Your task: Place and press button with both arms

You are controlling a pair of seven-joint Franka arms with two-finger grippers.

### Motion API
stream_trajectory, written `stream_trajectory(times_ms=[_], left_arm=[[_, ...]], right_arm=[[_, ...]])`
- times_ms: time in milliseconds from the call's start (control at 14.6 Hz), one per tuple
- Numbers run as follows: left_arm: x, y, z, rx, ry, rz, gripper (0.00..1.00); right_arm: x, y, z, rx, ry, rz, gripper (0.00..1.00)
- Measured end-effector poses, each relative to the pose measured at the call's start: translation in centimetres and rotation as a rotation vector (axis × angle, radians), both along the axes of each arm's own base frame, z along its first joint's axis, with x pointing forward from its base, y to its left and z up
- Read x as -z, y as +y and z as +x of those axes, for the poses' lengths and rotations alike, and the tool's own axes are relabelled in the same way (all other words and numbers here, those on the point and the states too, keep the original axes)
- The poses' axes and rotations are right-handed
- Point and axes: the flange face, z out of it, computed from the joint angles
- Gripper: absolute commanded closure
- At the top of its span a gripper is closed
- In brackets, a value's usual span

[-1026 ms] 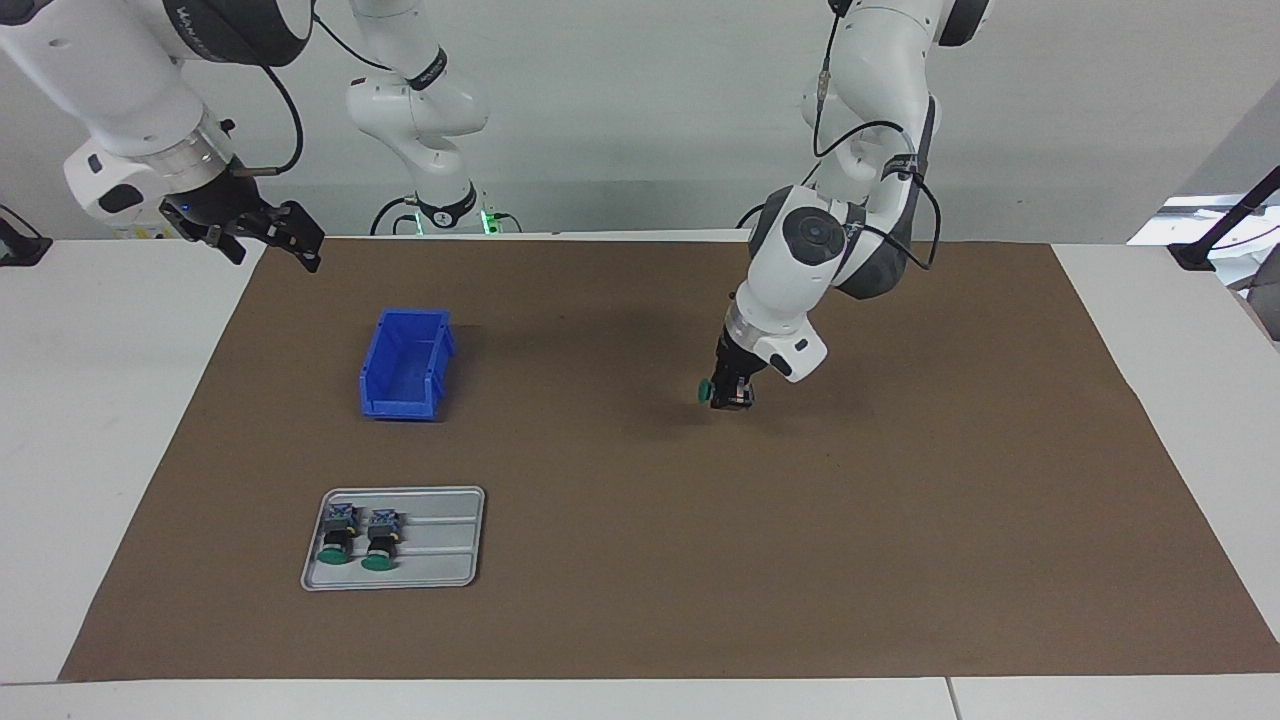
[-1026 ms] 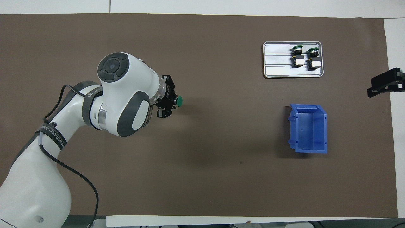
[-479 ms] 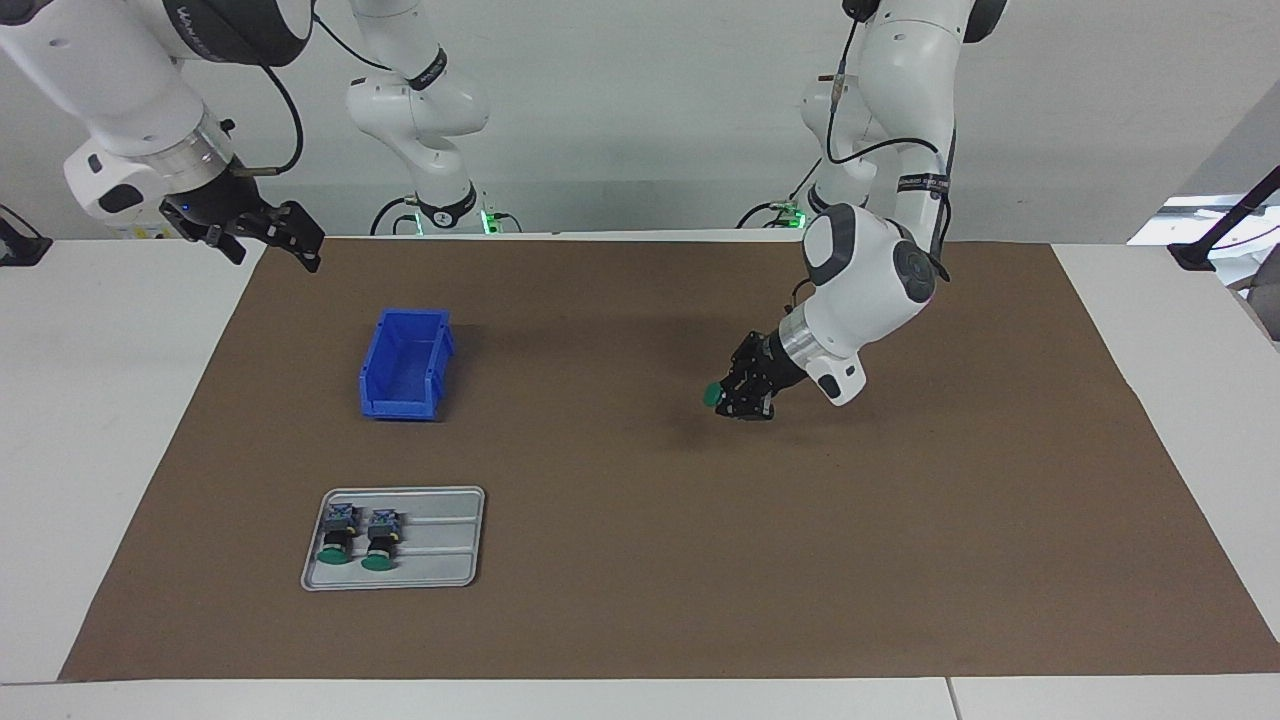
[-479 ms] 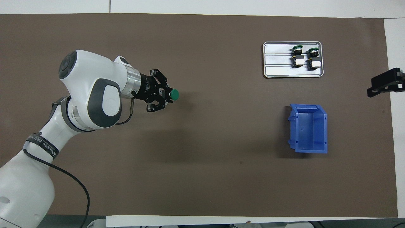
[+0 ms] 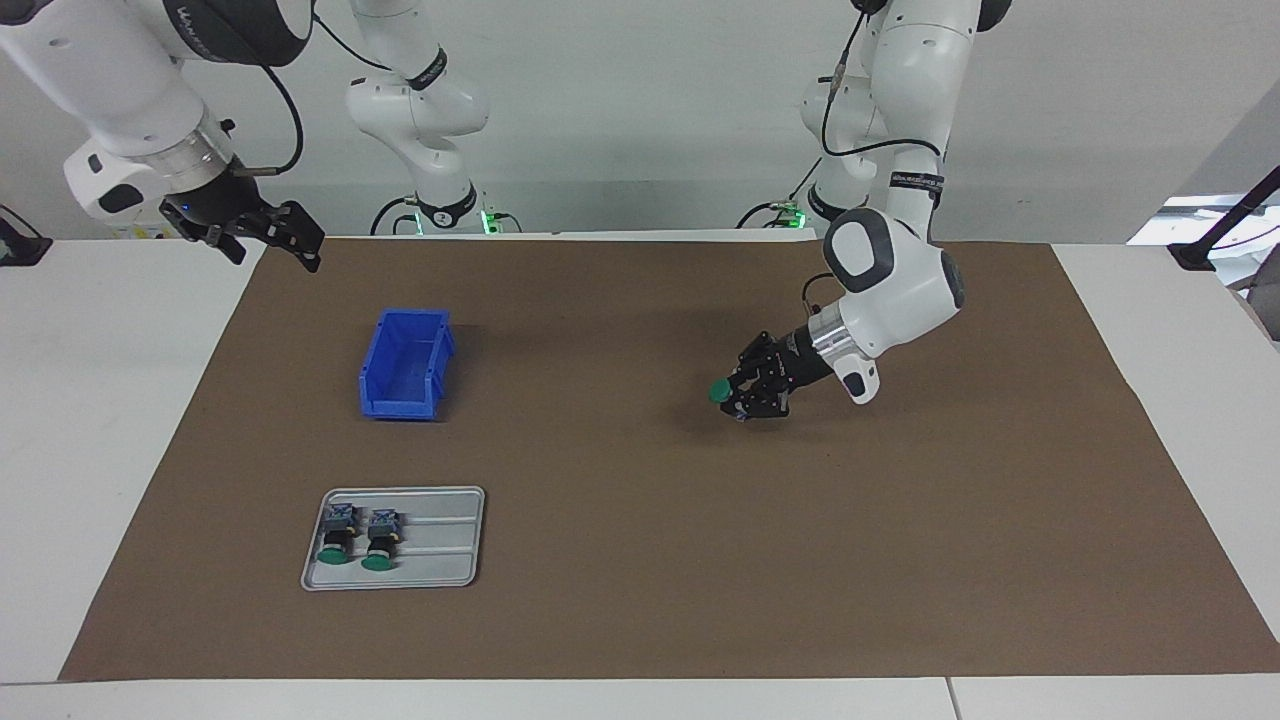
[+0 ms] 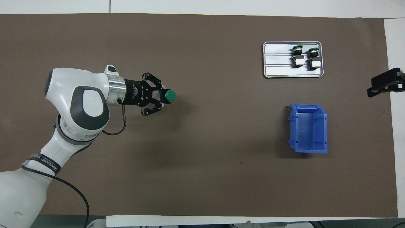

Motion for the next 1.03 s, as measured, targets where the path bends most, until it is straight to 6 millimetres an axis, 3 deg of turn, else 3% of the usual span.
stream_trajectory(times_ms=[684,1026], left_arm=[[5.4,4.0,-1.1,-0.069,0.013,-0.231,0.95],[7.5,4.4,-2.4,-0.079,-0.003,-0.352,0.96]], right_arm=[[0.0,0.0,0.0,0.000,0.000,0.000,0.01],[0.0,0.0,0.0,0.000,0.000,0.000,0.01]])
